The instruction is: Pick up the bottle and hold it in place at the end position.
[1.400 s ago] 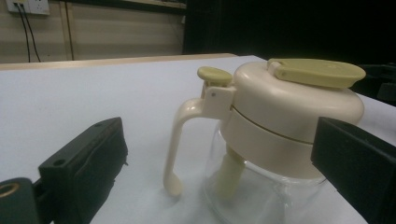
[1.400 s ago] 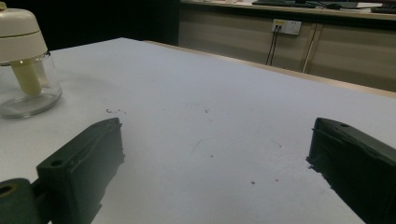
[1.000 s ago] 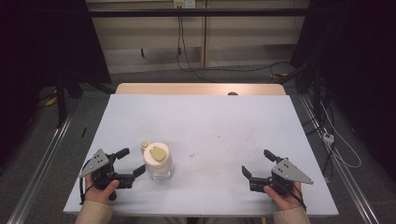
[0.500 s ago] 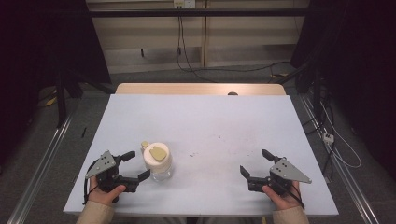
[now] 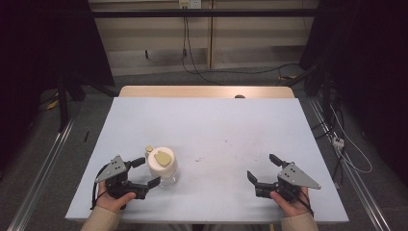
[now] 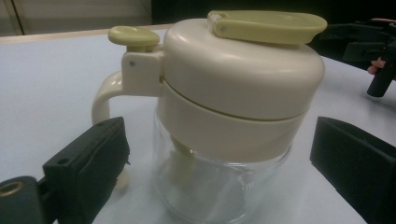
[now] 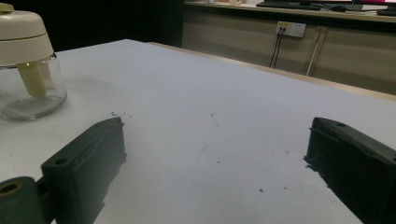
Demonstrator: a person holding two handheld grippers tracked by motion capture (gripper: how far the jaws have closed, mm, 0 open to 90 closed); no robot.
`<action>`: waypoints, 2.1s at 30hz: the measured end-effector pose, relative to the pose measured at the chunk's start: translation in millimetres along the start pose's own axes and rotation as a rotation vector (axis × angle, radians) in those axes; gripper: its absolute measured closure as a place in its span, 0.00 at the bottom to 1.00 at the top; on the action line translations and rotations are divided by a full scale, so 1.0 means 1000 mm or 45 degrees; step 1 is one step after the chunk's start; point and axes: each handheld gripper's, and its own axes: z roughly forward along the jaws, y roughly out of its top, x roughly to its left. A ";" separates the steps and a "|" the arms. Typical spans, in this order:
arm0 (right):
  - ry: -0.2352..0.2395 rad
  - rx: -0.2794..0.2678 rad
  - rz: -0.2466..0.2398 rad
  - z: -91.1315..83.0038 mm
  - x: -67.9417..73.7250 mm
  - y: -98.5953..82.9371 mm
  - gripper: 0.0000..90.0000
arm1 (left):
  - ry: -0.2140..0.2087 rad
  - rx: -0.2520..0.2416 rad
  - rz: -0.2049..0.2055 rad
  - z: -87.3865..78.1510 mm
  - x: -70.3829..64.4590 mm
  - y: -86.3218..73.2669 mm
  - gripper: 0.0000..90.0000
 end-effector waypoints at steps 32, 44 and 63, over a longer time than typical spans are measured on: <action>-0.002 -0.003 0.002 -0.002 0.000 0.000 0.05 | 0.087 0.053 0.028 0.033 -0.012 0.002 0.03; -0.001 -0.004 0.005 -0.002 0.000 0.000 0.05 | 0.138 0.044 0.055 0.041 -0.016 0.004 0.04; 0.004 0.000 0.000 -0.002 0.000 0.000 0.06 | 0.238 0.052 0.061 0.055 -0.024 0.007 0.05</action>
